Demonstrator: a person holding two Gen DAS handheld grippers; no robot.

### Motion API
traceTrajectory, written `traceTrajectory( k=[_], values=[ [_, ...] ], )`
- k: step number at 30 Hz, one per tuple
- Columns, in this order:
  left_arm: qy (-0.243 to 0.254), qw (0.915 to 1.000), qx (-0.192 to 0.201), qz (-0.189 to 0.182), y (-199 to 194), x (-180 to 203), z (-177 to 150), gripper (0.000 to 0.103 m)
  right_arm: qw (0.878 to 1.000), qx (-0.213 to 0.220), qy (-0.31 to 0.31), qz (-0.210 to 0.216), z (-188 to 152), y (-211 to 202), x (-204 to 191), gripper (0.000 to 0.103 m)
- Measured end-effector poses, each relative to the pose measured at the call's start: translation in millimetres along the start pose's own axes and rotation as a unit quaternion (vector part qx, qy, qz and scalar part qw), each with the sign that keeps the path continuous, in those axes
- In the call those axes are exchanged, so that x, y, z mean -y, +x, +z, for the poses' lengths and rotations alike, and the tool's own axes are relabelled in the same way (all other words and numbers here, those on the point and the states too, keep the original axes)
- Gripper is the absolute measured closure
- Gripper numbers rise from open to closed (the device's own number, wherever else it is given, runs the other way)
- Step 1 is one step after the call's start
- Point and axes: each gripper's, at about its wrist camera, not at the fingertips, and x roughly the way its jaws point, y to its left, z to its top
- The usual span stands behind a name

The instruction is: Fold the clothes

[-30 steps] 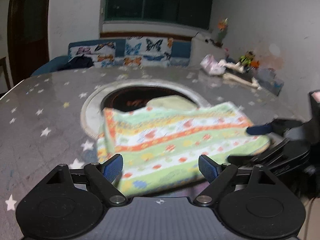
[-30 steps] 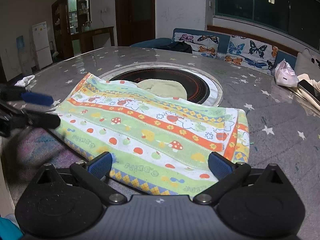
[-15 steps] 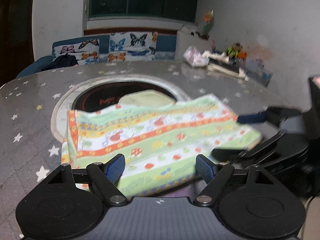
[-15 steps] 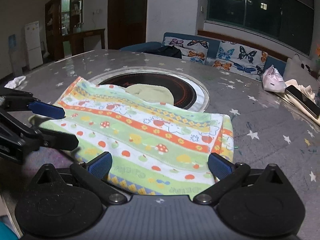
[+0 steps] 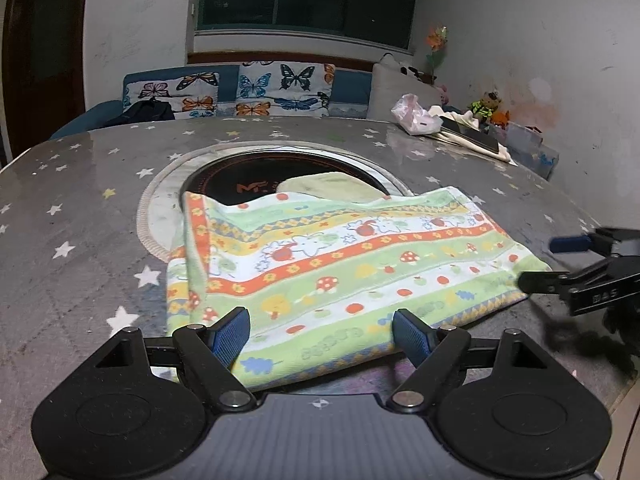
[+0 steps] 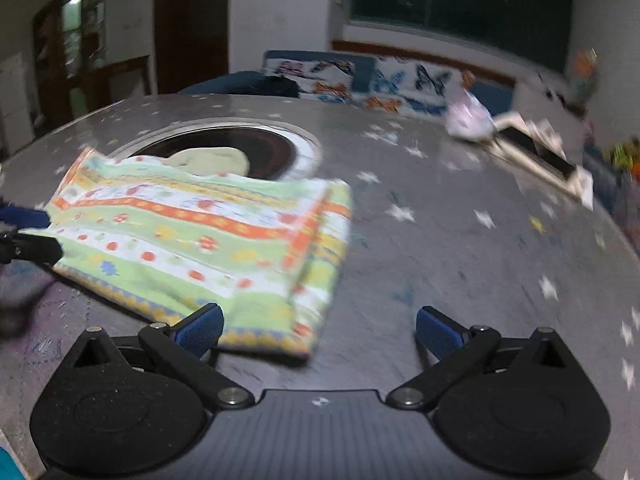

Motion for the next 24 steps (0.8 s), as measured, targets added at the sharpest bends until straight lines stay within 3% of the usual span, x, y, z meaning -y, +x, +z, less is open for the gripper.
traceTrajectory(
  k=[6,13,17,24],
  values=[
    [-0.019,0.9998,0.000,-0.006,-1,-11,21,0.022,1.000,0.019,-0.018,-0.017,15,-7,2,0.000],
    [-0.015,0.9999,0.005,-0.003,16,-24,49,0.022,0.998,0.043,-0.034,0.018,58,16,-13,0.000],
    [-0.021,0.9998,-0.004,-0.003,32,-36,59,0.022,0.998,0.036,-0.041,0.021,76,42,-21,0.000],
    [-0.039,0.9989,-0.024,0.008,56,-56,60,0.027,1.000,0.010,-0.020,-0.011,81,76,-8,0.000]
  ],
)
